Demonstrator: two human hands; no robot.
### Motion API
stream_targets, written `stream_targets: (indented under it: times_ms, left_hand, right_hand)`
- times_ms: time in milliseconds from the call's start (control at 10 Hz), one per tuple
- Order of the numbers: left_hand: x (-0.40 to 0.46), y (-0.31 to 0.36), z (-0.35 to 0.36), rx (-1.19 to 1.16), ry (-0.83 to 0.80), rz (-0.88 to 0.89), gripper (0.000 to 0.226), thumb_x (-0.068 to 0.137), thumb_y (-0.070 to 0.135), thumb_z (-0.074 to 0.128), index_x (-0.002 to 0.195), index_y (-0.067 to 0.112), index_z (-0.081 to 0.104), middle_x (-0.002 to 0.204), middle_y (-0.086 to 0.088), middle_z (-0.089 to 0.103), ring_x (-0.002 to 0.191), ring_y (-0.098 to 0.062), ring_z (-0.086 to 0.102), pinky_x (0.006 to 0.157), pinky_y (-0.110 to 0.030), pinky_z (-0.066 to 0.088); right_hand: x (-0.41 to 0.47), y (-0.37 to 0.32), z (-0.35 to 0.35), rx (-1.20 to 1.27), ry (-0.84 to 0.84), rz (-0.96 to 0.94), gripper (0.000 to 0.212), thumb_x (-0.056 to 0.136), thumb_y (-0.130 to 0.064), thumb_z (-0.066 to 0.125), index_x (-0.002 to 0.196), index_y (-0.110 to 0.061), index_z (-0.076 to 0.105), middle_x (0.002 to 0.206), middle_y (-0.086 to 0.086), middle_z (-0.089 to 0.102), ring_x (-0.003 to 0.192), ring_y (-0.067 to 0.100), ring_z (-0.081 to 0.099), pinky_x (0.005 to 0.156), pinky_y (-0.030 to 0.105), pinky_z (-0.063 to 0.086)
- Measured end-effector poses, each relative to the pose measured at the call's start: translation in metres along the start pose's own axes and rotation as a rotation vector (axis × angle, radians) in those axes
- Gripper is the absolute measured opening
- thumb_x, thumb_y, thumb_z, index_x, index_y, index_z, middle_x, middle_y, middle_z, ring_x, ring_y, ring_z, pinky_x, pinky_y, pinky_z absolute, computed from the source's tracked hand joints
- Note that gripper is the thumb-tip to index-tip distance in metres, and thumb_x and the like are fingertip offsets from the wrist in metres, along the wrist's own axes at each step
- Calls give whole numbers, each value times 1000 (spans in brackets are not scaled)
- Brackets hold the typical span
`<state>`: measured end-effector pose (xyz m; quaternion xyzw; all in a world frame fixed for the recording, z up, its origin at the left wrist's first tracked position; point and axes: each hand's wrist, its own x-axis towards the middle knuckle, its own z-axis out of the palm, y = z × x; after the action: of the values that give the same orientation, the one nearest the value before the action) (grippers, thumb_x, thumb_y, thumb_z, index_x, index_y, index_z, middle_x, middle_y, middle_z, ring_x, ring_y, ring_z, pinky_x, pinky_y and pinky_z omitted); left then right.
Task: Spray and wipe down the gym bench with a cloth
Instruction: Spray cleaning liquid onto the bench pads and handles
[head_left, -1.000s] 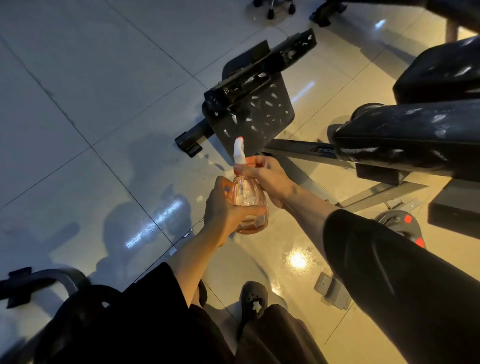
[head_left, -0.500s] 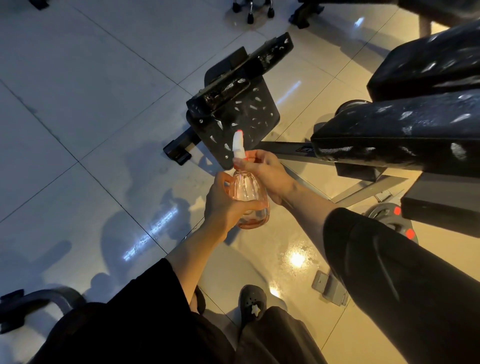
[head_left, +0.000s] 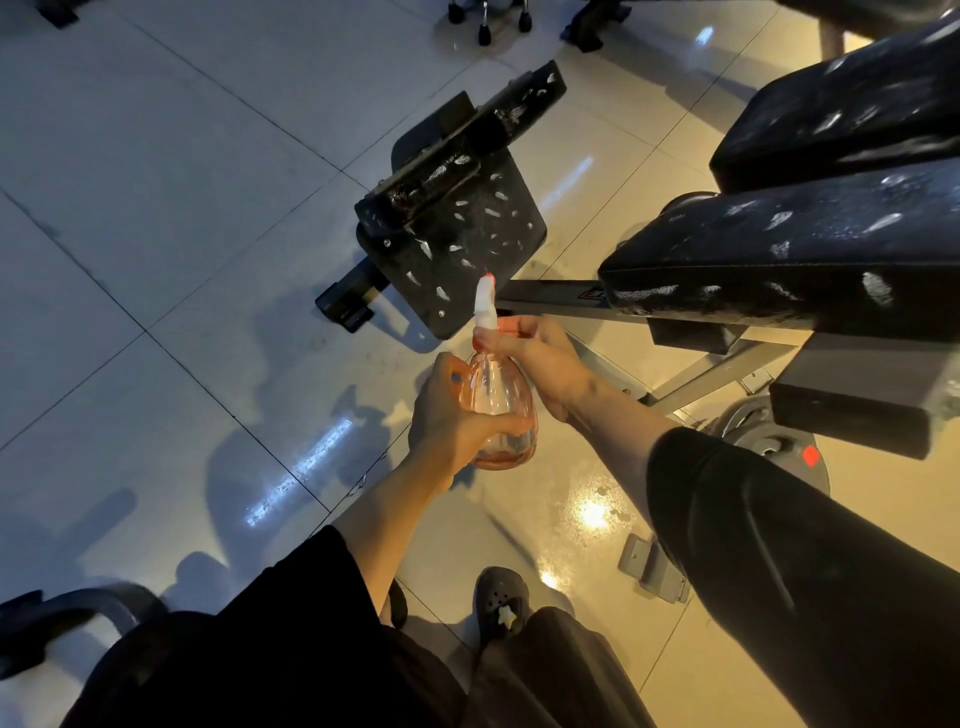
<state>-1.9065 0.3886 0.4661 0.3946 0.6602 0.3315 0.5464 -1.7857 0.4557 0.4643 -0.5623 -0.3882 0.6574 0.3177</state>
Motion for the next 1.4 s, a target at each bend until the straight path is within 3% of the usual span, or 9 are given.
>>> stream_targets:
  times_ms: [100,400,500,700,800,900,1000,1300,1400]
  left_hand:
    - [-8,-9,4,10,-31,-25,69,56,7,91,111,15,50,97,1,62,83,-10,62,66,-20,47]
    - [-26,-30,-1,-3,-4,-51,60,62,0,86,106,16,49,89,6,60,74,-4,59,55,-8,46]
    - [-31,-48,-10,-6,25,-112,62,59,10,90,108,17,52,94,4,64,82,-9,63,65,-19,49]
    - [-41,-66,-25,179,70,-156,92,33,62,86,112,25,55,100,9,67,95,-10,65,80,-31,56]
    - [-41,-60,-34,148,69,-158,79,47,54,88,109,24,49,103,5,63,94,-11,61,78,-28,55]
    - [-36,-50,-46,109,66,-146,58,68,32,86,108,25,45,106,5,59,93,-10,58,74,-22,53]
    - [-31,-38,-52,145,90,-99,73,61,35,90,116,24,43,109,5,59,99,-14,59,82,-32,55]
    - [-20,-7,-57,-26,147,17,63,62,4,87,113,16,52,94,5,64,80,-12,64,64,-15,50]
    - [-15,-4,-60,2,143,27,64,63,3,87,115,15,51,93,7,62,79,-11,63,62,-13,50]
  right_hand:
    - [-6,11,-4,1,0,17,34,82,-19,75,108,0,62,91,10,69,78,14,70,69,26,55]
    - [-14,32,9,-88,-62,26,35,80,-26,77,102,0,67,90,10,70,85,18,70,75,33,58]
    - [-23,34,20,-95,-106,44,11,85,-21,72,80,-11,68,71,-2,69,72,11,68,70,27,57]
    - [-29,47,43,-94,-170,68,11,85,-20,72,84,-10,67,67,-5,66,71,9,66,64,23,52]
    - [-26,42,51,-104,-194,85,24,84,-26,73,97,-7,66,74,-2,68,73,10,68,63,22,51]
    - [-21,20,59,-191,-190,49,15,84,-27,71,83,-12,68,70,-7,68,71,2,67,64,18,47]
    - [-15,7,62,-206,-191,12,15,86,-24,70,76,-13,68,66,-9,68,67,0,66,64,17,47]
    - [1,-18,69,-115,-102,-23,31,82,-32,73,98,-6,69,92,8,72,89,20,70,84,38,57]
    - [4,-22,71,-102,-97,-15,39,81,-31,74,107,-4,65,101,13,70,90,22,71,79,36,58]
